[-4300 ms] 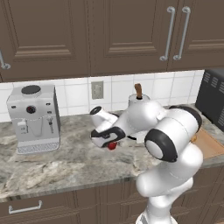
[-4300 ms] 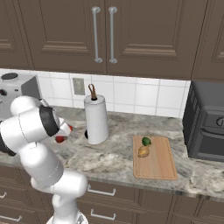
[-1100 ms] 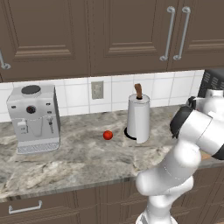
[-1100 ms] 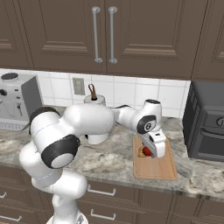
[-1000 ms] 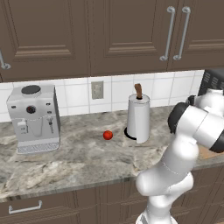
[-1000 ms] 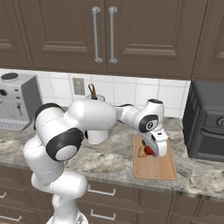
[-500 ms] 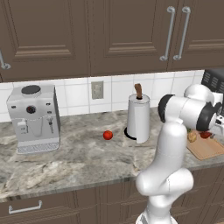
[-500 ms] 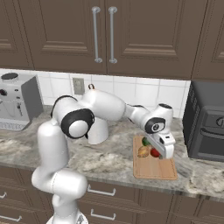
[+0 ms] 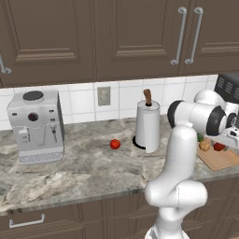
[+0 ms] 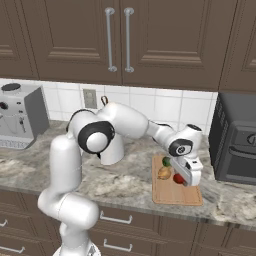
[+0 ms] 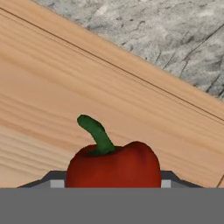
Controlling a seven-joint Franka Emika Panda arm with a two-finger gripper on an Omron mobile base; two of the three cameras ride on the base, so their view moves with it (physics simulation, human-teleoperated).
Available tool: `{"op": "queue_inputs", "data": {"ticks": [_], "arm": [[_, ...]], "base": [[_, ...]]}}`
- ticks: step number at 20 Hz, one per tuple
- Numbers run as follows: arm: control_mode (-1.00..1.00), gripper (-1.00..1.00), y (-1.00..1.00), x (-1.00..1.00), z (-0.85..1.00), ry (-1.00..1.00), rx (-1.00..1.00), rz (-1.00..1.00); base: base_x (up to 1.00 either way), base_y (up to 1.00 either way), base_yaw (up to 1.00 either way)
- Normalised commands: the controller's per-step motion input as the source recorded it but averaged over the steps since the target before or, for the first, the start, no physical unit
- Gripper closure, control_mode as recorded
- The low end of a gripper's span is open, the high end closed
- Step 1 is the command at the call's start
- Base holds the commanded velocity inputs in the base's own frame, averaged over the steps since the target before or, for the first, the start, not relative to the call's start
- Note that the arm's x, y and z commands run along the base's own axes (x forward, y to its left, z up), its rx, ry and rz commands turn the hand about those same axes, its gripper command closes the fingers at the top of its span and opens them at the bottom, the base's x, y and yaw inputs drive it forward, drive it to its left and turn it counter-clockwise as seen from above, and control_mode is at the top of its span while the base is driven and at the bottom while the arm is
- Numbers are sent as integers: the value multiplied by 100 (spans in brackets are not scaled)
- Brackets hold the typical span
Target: Place the avocado, onion, tomato, and bell pepper on the cutting board.
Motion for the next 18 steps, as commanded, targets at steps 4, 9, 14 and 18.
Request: {"op": "queue_inputs", "data": {"ticks": [4,9,14,18], "arm": [[-100,-100,3,-1,21,-5,0,0],[-100,-100,11,-15,28,0,-1,0],[-100,-100,36,-2,15,1,-2,0],[-100,-100,59,-23,42,0,-8,0]], "base": [[0,0,0],[0,0,0],[0,0,0],[0,0,0]]}}
